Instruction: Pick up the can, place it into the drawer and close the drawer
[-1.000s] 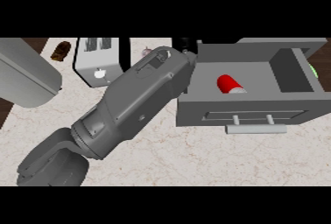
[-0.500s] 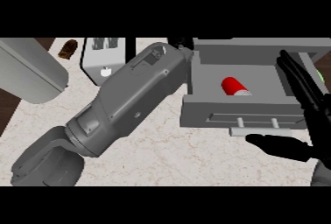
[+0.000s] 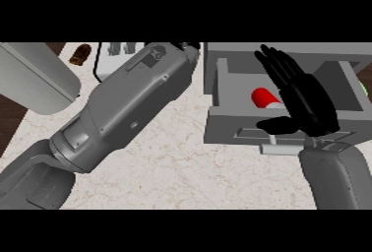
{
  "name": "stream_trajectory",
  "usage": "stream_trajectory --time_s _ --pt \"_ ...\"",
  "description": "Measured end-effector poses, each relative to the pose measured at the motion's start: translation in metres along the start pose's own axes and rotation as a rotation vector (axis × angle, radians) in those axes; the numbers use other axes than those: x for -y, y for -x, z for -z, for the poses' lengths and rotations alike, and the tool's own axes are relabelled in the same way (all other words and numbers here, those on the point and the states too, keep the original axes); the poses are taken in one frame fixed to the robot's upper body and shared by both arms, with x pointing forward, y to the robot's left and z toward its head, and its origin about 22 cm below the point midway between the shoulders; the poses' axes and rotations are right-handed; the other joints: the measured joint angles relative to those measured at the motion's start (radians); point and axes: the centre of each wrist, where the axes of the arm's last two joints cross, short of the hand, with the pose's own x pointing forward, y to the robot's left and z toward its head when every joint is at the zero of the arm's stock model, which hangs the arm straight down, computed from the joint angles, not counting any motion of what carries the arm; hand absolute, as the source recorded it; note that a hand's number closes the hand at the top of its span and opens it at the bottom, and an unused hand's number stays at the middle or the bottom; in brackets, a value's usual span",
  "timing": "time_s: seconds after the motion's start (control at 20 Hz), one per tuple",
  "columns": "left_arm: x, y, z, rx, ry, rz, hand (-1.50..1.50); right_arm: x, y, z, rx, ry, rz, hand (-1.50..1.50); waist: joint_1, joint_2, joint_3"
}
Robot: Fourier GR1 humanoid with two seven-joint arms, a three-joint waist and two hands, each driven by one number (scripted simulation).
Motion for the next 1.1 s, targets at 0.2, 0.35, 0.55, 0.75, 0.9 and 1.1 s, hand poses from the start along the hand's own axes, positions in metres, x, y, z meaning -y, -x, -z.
stream_trajectory --time_s 0.2,0.35,0.55,0.75,0.9,1.1 --pt "-0.014 0.000 0.002 0.000 -0.014 0.006 -1.50 -0.030 0.008 0.018 -0.032 -0.021 -0.077 -1.50 0.007 0.000 0.000" --pt "-0.025 0.001 0.000 0.003 -0.027 0.007 -1.50 -0.046 0.017 0.030 -0.052 -0.035 -0.113 -1.50 0.005 0.000 0.000" --pt "-0.039 -0.006 0.002 0.003 -0.035 0.012 -1.50 -0.071 0.027 0.042 -0.076 -0.043 -0.165 -1.50 0.005 -0.001 -0.002" --pt "-0.059 -0.010 0.005 0.001 -0.042 0.013 -1.50 -0.080 0.036 0.054 -0.084 -0.017 -0.227 -1.50 0.007 -0.008 -0.009" --pt "-0.065 -0.009 0.002 0.002 -0.039 0.013 -1.50 -0.085 0.042 0.064 -0.092 0.005 -0.265 -1.50 0.011 -0.008 -0.012" --pt "-0.075 -0.015 0.001 0.011 -0.040 0.015 -1.50 -0.089 0.050 0.070 -0.092 0.040 -0.297 -1.50 0.017 -0.010 -0.016"
